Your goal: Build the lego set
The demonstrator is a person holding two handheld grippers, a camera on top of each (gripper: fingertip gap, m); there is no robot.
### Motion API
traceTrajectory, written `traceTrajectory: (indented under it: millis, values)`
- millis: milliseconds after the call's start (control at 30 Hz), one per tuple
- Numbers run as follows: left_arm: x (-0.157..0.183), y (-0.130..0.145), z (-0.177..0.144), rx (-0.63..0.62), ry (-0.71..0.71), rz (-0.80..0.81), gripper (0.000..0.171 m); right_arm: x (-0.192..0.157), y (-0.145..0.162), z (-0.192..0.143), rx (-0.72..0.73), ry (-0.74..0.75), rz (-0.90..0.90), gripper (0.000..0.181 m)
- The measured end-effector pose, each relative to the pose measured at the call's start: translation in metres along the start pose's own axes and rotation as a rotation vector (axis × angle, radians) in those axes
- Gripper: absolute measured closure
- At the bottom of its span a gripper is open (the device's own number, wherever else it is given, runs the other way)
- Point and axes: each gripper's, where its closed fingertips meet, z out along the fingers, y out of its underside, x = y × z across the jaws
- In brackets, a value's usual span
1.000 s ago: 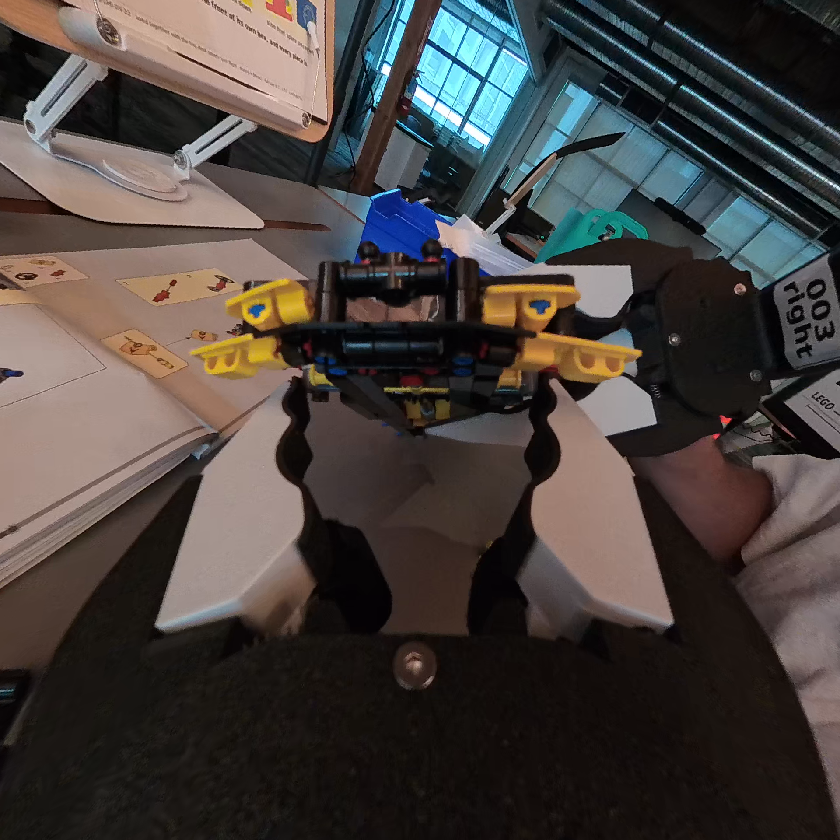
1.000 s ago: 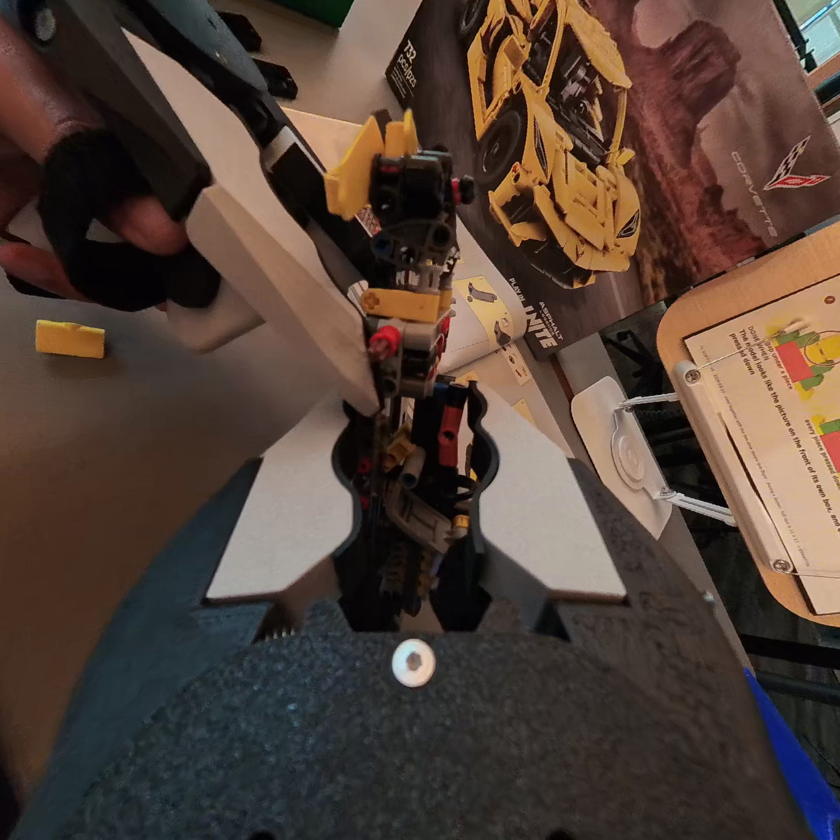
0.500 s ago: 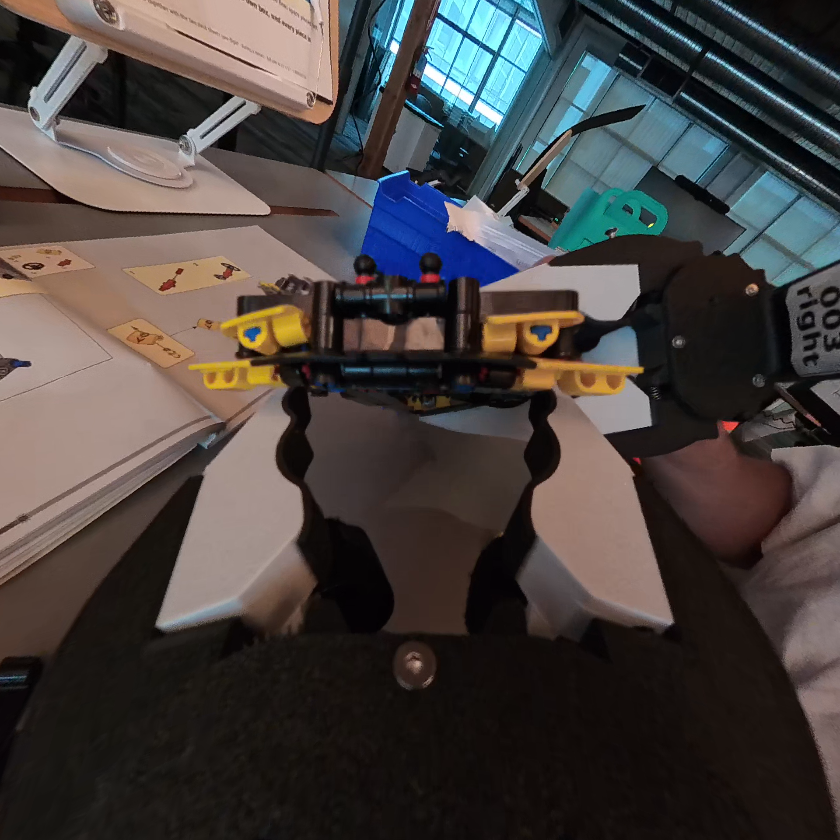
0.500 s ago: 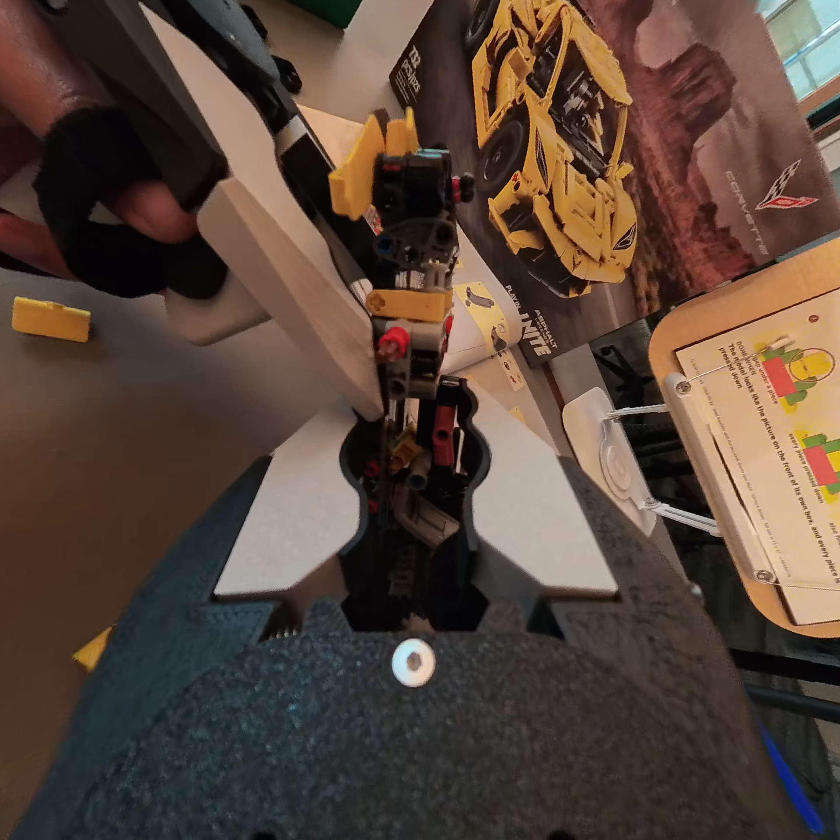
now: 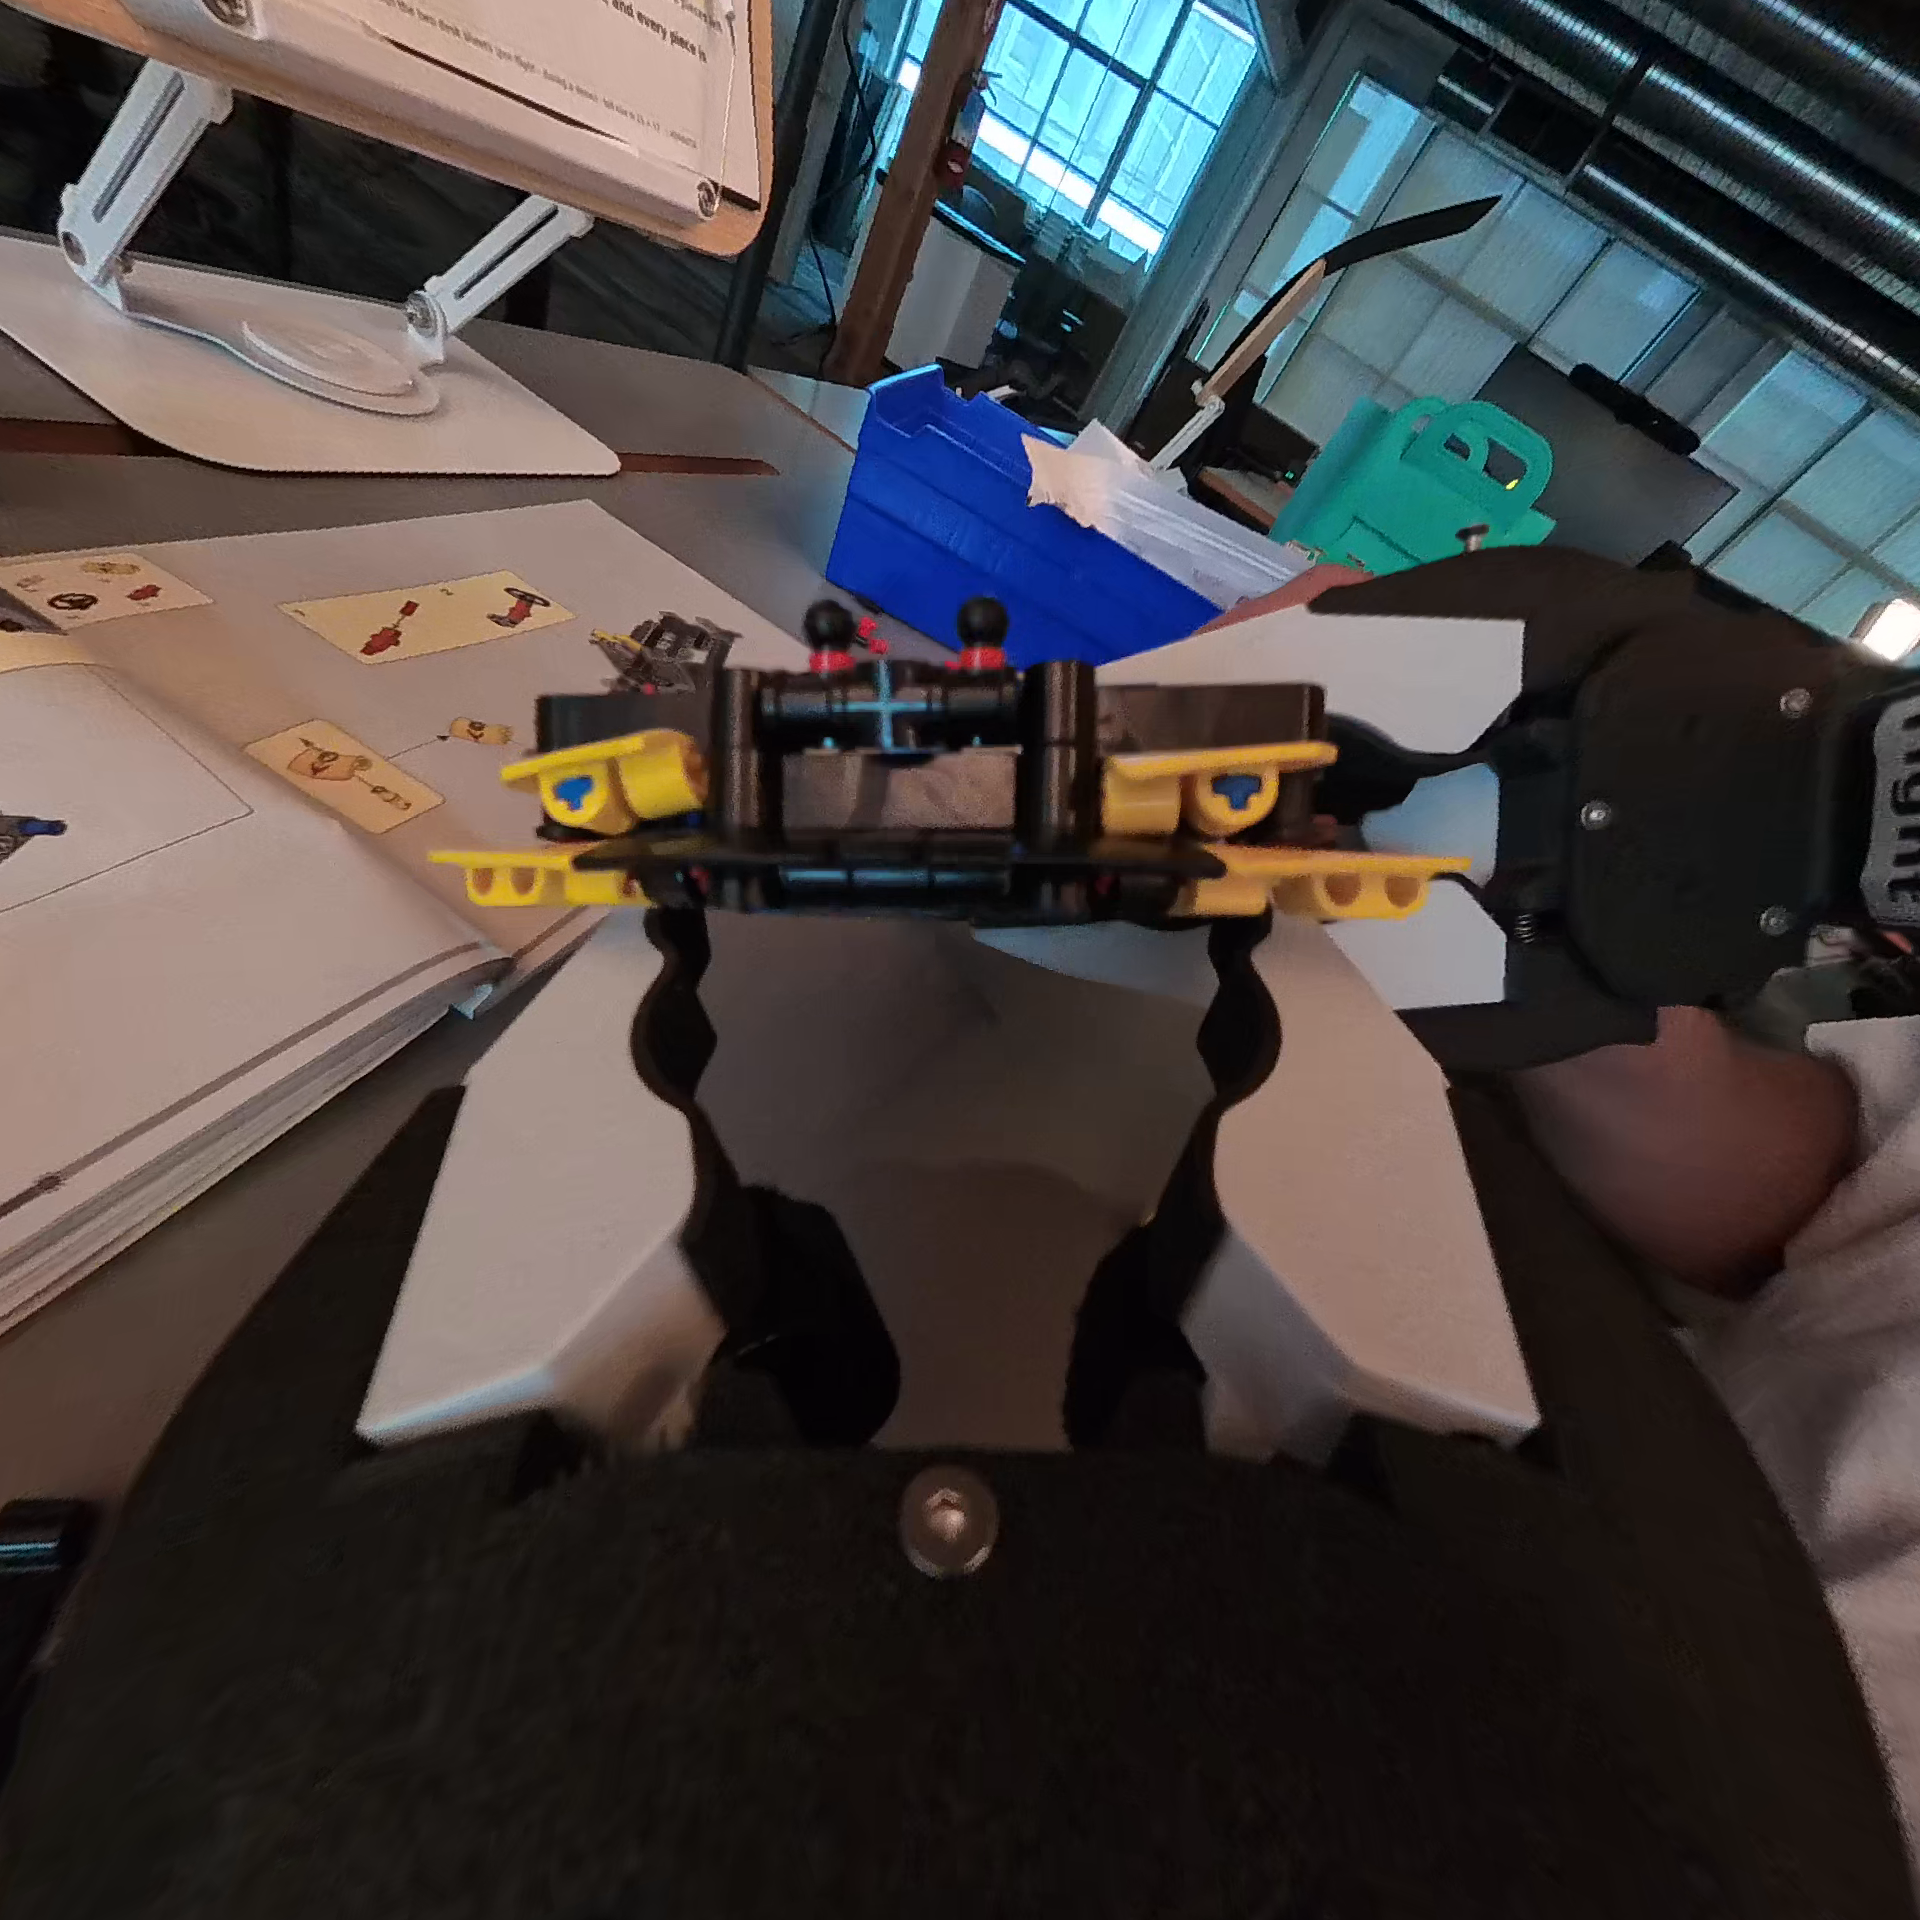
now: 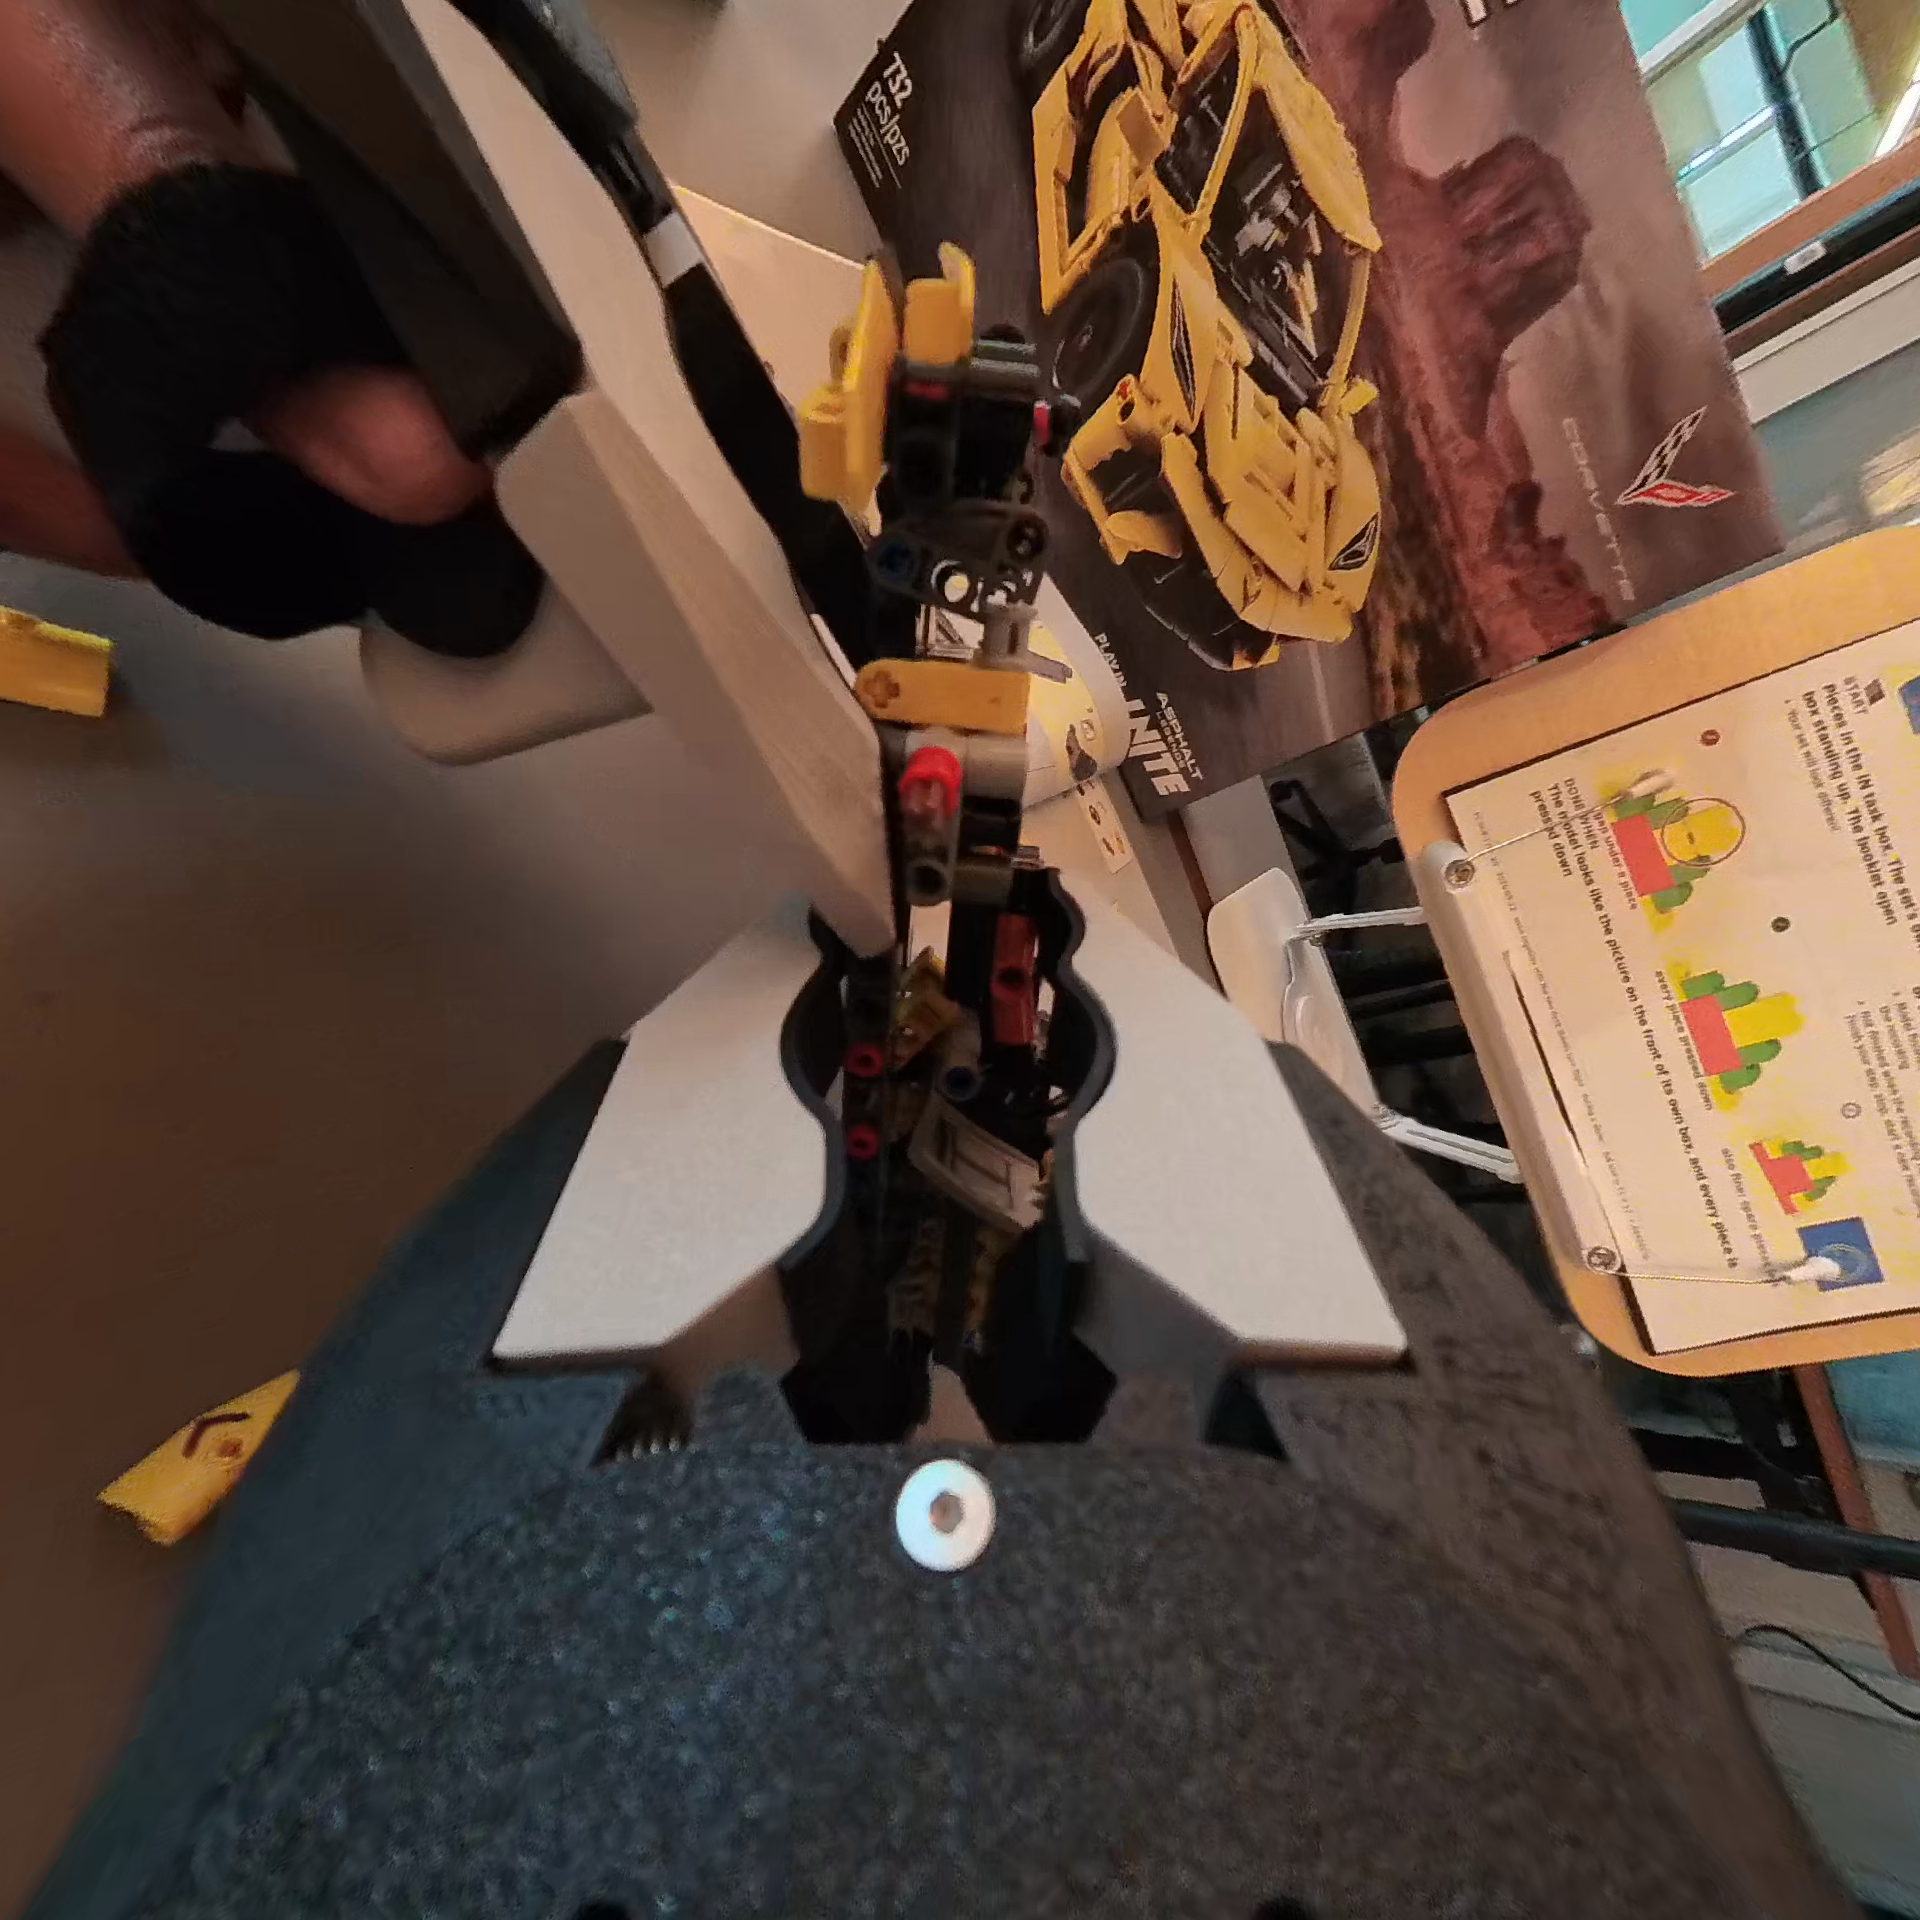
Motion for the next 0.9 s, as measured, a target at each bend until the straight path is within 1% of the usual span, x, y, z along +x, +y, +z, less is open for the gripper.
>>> traceTrajectory:
  millis: [100, 200, 367, 433, 500, 567, 667, 733, 800, 900]
  values:
    - [-0.001, 0.002, 0.001, -0.013, -0.008, 0.009, 0.077, 0.000, 0.002, 0.000, -0.004, 0.018, -0.019, 0.148]
    - [0.000, 0.002, 0.002, -0.005, -0.011, 0.014, 0.077, 0.000, 0.003, 0.000, 0.010, 0.020, 0.001, 0.148]
    - [0.003, -0.003, 0.001, 0.011, -0.003, 0.037, 0.077, 0.003, 0.000, -0.002, 0.068, 0.054, 0.059, 0.148]
    - [0.006, -0.008, -0.003, 0.036, 0.006, 0.045, 0.078, 0.004, -0.003, -0.004, 0.099, 0.076, 0.082, 0.148]
    - [0.007, -0.016, -0.010, 0.088, 0.010, 0.056, 0.083, 0.007, -0.002, -0.005, 0.111, 0.090, 0.110, 0.148]
    - [0.008, -0.024, -0.016, 0.136, 0.014, 0.064, 0.092, 0.010, 0.001, -0.006, 0.116, 0.092, 0.150, 0.149]
    - [0.009, -0.031, -0.018, 0.184, 0.022, 0.067, 0.100, 0.012, -0.001, -0.009, 0.139, 0.079, 0.229, 0.149]
    - [0.010, -0.032, -0.017, 0.208, 0.035, 0.044, 0.099, 0.013, -0.002, -0.010, 0.153, 0.076, 0.256, 0.148]
    - [0.007, -0.035, -0.017, 0.236, 0.047, -0.002, 0.106, 0.013, -0.002, -0.011, 0.158, 0.076, 0.277, 0.148]
    - [0.004, -0.040, -0.019, 0.288, 0.097, -0.125, 0.112, 0.015, -0.004, -0.011, 0.169, 0.080, 0.331, 0.149]
